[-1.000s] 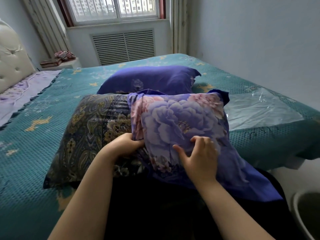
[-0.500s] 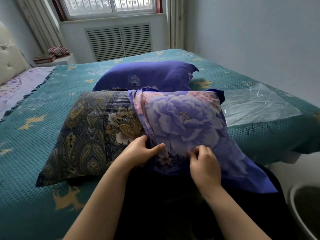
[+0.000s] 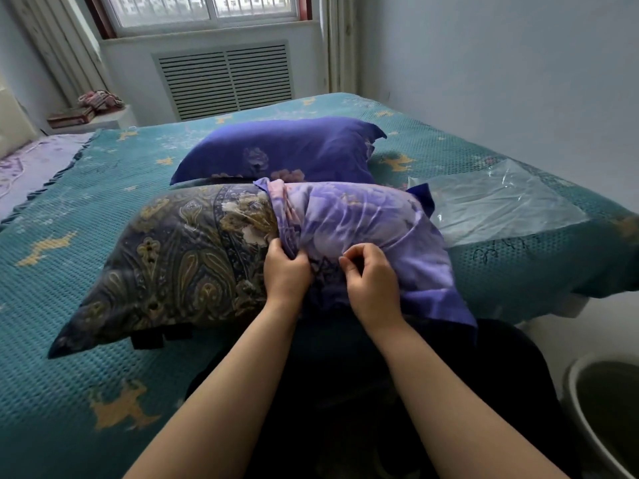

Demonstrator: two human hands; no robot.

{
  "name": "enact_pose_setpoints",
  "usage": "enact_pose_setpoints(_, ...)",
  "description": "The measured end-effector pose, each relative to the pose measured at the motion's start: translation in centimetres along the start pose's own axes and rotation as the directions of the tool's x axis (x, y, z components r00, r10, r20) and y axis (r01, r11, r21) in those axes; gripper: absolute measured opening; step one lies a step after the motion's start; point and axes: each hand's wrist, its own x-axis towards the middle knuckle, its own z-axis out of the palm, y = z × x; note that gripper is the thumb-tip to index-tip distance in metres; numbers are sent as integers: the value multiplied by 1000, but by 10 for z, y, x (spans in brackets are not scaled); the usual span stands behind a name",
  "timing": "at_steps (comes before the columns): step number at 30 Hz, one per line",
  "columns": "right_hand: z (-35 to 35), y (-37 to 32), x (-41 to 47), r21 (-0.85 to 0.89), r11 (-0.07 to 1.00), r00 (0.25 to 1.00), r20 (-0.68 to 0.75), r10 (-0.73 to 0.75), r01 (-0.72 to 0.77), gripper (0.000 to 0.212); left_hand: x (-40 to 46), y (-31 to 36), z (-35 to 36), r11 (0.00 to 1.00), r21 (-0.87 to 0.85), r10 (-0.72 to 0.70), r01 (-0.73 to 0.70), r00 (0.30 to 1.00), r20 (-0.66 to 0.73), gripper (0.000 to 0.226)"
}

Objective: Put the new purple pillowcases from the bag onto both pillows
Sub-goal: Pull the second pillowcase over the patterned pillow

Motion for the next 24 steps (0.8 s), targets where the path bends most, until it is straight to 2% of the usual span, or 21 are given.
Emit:
enact_pose_setpoints(1, -3, 4, -4, -69, 997, 999, -26, -26, 24, 21, 2, 5, 5, 1000, -21, 20, -20, 999, -28, 8)
enact_pose_setpoints(3, -11, 16, -18, -326, 944, 992, -95, -81, 46, 40, 5, 11, 15, 998, -52, 39, -41, 999, -36, 8)
enact_pose_setpoints(5, -22, 31, -34, -534, 844, 976, -201, -85, -37, 47, 3, 14, 16, 997, -56, 58, -60, 998, -35, 14)
enact_pose_setpoints(8, -40, 54, -48, -579, 809, 947, -305, -101, -100, 33, -4, 15, 7, 989, -41, 139, -140, 990, -38, 34)
enact_pose_setpoints(10, -47, 61, -49, -551, 830, 949, -298, -98, -87, 26, -18, 10, 2, 954, 19, 300, -300, 953, -28, 49)
enact_pose_setpoints(11, -48, 61, -49, -523, 849, 952, -291, -94, -76, 25, -26, 6, 2, 901, 125, 422, -415, 906, -40, 55)
enact_pose_setpoints(13, -48, 58, -50, -420, 906, 945, -312, -93, -49, 25, -39, -2, 2, 690, 437, 654, -578, 755, -34, 50)
enact_pose_setpoints(14, -49, 58, -51, -361, 932, 938, -334, -88, -41, 26, -44, -4, 5, 567, 541, 729, -621, 684, 21, 40)
enact_pose_setpoints(15, -51, 59, -52, -328, 944, 932, -355, -77, -47, 29, -47, -6, 8, 467, 596, 760, -653, 642, 107, 31)
enact_pose_setpoints(16, -54, 60, -53, -331, 941, 927, -370, -59, -72, 34, -47, -8, 11, 415, 604, 749, -680, 632, 197, 28)
enact_pose_setpoints(17, -56, 62, -52, -361, 927, 925, -378, -41, -106, 38, -47, -9, 14, 423, 577, 708, -699, 652, 271, 29)
enact_pose_setpoints(19, -61, 67, -51, -462, 873, 932, -361, -26, -155, 37, -48, -12, 18, 509, 506, 613, -697, 706, 355, 33)
enact_pose_setpoints(24, -69, 61, -52, -614, 776, 973, -233, -2, -145, 18, -58, -9, 24, 650, 417, 482, -635, 769, 420, 36)
